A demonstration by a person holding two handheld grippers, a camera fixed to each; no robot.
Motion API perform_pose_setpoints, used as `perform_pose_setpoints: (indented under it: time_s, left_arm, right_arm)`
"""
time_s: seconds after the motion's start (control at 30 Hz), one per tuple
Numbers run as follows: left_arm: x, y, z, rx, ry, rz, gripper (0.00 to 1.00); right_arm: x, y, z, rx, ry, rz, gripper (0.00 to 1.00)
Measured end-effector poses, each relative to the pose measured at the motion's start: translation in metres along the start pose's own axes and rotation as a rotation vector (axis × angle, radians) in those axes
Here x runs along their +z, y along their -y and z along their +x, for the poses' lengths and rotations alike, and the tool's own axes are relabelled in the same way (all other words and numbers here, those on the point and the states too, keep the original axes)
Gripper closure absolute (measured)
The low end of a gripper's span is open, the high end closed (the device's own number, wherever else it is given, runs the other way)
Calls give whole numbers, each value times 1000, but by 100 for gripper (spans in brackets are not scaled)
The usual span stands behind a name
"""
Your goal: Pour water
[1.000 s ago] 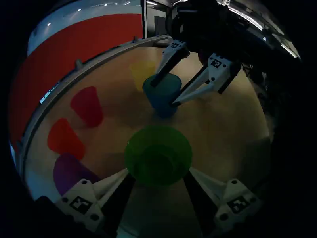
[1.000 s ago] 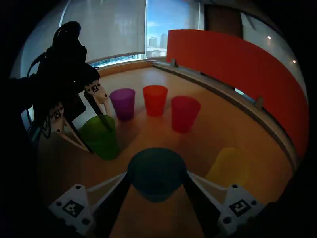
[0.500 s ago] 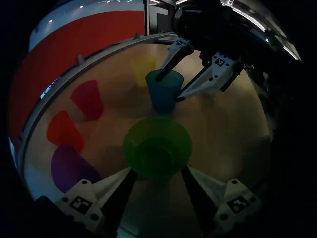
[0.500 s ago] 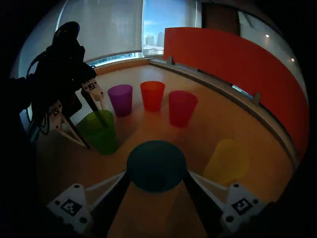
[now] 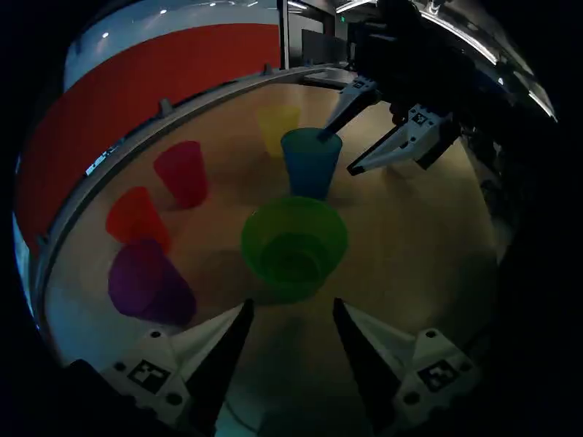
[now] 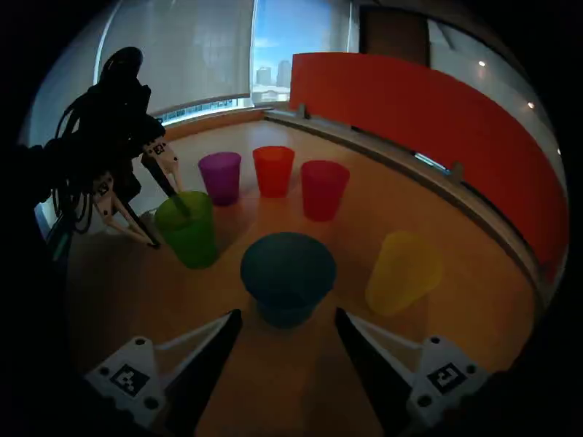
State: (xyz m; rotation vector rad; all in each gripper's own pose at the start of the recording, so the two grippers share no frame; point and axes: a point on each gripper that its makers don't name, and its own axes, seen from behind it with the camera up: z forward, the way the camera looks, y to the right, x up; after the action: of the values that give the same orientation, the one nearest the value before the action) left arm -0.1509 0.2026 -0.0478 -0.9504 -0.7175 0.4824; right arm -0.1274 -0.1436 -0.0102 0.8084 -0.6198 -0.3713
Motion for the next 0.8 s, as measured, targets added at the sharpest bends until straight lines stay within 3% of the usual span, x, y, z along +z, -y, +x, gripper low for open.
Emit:
perform_pose_setpoints:
  time_s: [0.37,0.8]
  left_arm:
    - [-43,16,-10,-85,-76,93,20]
    - [-98,42,0,-173,-248,272,20]
  right_arm:
    - [-31,-1,-5,58,-52,-68,0]
    - [-65,-7,5,146,-161,-174,0]
